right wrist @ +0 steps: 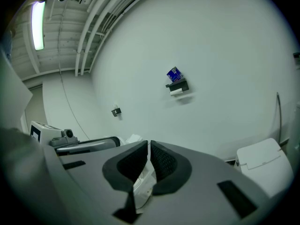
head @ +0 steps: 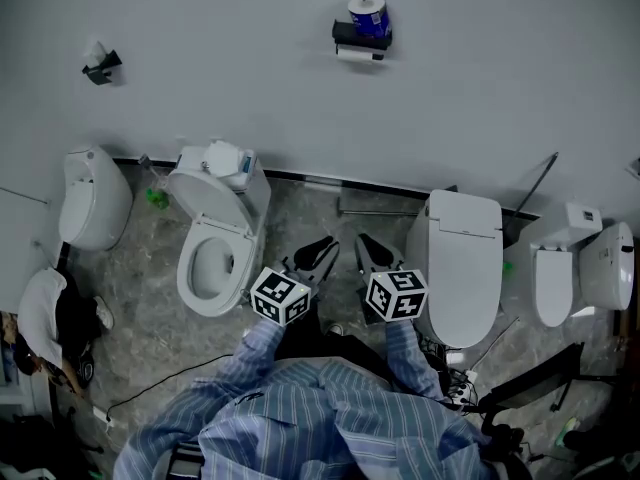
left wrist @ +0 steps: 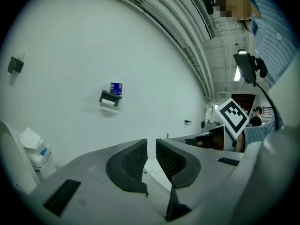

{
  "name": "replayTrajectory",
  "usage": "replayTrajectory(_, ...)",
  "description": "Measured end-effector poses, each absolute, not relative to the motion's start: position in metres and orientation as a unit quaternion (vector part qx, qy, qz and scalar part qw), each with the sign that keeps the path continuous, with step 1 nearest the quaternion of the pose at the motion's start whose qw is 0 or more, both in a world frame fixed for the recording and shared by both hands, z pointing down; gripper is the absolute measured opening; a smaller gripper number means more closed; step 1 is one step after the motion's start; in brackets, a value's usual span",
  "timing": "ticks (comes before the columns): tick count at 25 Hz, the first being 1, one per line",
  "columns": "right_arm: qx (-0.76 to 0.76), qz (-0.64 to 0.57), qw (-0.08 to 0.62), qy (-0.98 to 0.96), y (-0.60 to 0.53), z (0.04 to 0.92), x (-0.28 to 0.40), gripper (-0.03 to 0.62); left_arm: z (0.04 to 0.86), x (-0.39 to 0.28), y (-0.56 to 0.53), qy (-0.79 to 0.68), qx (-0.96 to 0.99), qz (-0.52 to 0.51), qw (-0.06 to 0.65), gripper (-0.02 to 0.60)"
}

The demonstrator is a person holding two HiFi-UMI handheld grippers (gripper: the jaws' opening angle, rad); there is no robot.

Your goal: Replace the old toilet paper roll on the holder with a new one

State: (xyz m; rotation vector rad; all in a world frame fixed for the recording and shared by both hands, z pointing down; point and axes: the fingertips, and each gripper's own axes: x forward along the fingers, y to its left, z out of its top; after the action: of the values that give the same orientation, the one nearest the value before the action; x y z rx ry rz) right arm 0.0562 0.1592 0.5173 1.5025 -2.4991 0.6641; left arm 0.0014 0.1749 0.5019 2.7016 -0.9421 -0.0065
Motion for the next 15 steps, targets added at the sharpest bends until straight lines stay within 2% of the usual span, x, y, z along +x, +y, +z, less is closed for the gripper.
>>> replayTrajectory(6, 0.503, 0.222, 0.086, -0.831, 0.119, 0.523, 0.055, 0.021, 0.517, 0.001, 0.132, -0.321, 0.933, -0.004, 0.159, 0.041)
replayTrajectory(15, 0.532, 0.222, 0.072, -0.814, 0.006, 0.512, 0.065, 0.021, 0.5, 0.005, 0.006, -0.298, 0.943, -0.013, 0.147, 0.041)
